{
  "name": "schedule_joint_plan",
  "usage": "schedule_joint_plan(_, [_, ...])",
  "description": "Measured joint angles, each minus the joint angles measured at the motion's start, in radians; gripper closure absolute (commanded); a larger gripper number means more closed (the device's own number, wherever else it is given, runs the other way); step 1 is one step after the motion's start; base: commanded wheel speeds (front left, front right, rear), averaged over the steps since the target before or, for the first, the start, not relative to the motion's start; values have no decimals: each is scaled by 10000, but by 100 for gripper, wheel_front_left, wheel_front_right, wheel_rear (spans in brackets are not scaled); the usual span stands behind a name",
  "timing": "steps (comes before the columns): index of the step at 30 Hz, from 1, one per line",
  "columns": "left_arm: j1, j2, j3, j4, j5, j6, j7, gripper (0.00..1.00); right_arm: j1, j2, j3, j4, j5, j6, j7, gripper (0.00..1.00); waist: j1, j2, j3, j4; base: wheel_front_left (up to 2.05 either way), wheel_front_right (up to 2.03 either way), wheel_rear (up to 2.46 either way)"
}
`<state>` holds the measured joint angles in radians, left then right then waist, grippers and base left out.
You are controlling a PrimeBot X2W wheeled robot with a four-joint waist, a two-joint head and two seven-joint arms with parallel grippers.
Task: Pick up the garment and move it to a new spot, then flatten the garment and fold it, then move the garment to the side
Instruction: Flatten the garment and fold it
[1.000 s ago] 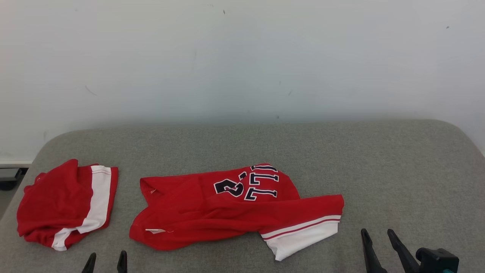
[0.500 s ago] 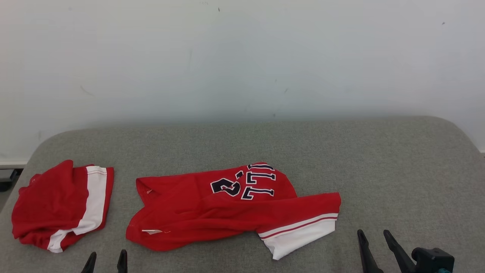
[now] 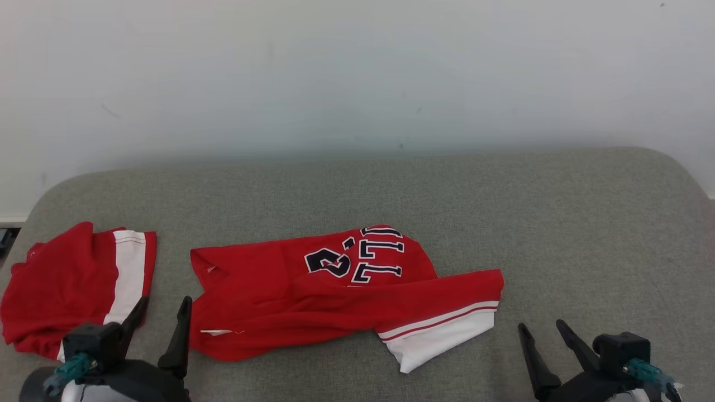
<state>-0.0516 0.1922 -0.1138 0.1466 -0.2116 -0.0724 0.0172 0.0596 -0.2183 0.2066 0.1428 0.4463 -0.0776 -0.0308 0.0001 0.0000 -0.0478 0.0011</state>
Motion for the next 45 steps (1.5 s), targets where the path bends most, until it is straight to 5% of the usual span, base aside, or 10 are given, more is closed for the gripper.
schedule_joint_plan(8, [-1219, 100, -399, 1649, 483, -77, 1081, 0, -1257, -56, 560, 1007, 21, 437, 1348, 0, 1, 1, 667, -55, 0, 0, 0])
schedule_joint_plan(18, [-2882, 142, -696, 3198, 1152, 249, 2257, 0, -2571, 119, 907, 1929, 15, 422, 2677, 0, 2, 1, 1707, -103, 0, 0, 0])
schedule_joint_plan(29, [-3839, -199, -800, 4748, 1365, 635, 2727, 0, -3519, 504, 1158, 2708, -84, 410, 3047, 0, -1, 1, 2380, 137, 0, 0, 0])
schedule_joint_plan(45, [-4339, -280, -782, 5787, 1131, 176, 2401, 0, -3715, 594, 1095, 3333, 25, 527, 2934, 0, -1, 1, 2252, 238, 0, 0, 0])
